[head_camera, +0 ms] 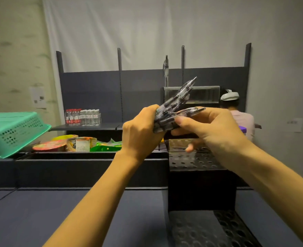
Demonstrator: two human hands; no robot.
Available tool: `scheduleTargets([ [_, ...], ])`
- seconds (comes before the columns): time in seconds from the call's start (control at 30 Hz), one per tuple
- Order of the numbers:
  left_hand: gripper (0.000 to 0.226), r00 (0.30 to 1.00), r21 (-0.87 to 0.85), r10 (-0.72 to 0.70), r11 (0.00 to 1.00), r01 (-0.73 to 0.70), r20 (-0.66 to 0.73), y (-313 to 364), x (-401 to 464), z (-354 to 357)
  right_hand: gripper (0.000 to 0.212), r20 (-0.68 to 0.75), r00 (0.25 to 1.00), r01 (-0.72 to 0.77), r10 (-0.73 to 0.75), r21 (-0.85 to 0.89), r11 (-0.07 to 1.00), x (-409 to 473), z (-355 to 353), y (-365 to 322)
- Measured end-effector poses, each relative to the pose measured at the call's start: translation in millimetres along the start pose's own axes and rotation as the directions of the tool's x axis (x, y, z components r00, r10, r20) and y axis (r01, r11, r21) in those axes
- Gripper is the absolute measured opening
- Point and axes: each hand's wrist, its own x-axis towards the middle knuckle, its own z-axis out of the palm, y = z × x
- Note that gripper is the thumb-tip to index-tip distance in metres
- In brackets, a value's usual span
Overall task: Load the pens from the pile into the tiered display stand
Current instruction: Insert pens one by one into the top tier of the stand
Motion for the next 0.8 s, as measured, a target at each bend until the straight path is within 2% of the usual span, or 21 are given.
scheduleTargets([
  [0.1,0.035,1.0,0.023,-0.009,1.0,0.01,-0.002,-2,11,9,0.013,-0.022,1.0,0.004,-0.003,0.011,1.0,12,-9,-3],
  [0.3,0.033,0.991,0.053,-0.117,0.991,0.121,-0.069,2,18,18,0.011,-0.026,0.999,0.048,-0.047,0.034,0.998,30,-10,-5],
  [0.43,0.033,0.978,0.023,-0.209,0.977,0.21,-0.024,7,18,19,0.01,-0.079,0.988,0.132,-0.135,-0.042,0.99,38,-5,-1],
  [0.53,0.03,0.958,-0.017,-0.288,0.958,0.288,0.016,8,17,18,0.016,-0.196,0.969,0.149,-0.152,-0.034,0.988,49,-3,-5],
  [0.63,0.012,0.923,-0.101,-0.384,0.917,0.385,0.023,7,17,19,0.027,-0.335,0.937,0.126,-0.096,0.068,0.99,66,-10,-19],
  [0.7,0.011,0.901,-0.155,-0.434,0.89,0.429,-0.003,10,22,21,0.029,-0.369,0.925,0.122,-0.094,0.052,0.991,76,-15,-29],
  [0.8,0.014,0.886,-0.206,-0.463,0.87,0.449,-0.025,16,29,23,0.026,-0.422,0.887,0.184,-0.189,-0.053,0.981,90,-18,-36],
])
